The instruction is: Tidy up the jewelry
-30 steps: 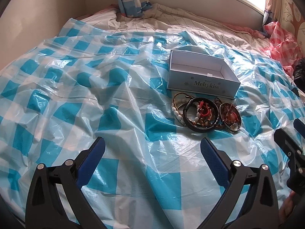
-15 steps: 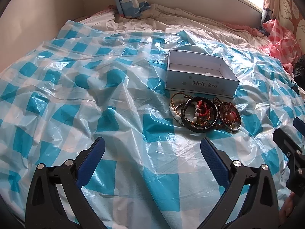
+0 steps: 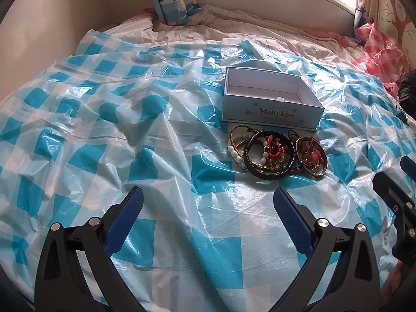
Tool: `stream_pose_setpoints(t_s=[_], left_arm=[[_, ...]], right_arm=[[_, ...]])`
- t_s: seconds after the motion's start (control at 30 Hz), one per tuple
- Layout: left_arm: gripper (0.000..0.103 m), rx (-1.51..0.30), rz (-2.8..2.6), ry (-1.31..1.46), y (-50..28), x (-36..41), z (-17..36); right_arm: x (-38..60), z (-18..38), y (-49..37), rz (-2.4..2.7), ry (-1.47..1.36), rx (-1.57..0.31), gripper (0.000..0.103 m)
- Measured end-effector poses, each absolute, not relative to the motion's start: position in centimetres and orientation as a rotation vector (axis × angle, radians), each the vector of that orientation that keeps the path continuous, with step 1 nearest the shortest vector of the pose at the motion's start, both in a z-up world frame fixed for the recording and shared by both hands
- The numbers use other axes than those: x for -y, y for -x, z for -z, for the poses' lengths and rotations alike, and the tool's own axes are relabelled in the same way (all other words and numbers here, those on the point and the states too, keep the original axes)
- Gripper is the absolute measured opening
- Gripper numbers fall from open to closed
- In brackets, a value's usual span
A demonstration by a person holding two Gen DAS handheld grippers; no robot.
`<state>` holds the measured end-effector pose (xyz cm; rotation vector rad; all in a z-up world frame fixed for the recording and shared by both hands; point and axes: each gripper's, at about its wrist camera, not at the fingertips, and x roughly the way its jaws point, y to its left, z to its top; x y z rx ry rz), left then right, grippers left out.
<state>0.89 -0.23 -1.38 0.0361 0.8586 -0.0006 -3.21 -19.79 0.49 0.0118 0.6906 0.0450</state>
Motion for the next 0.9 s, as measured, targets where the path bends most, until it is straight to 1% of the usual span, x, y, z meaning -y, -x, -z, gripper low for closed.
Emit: stream_pose_setpoints(t_s=[0.9], left_arm=[[0.097, -0.867, 0.023, -0.035, -1.24, 1.05, 1.81]], right_arm=[[20.35, -0.65, 2.92, -0.033, -0.019, -0.707, 0.097]])
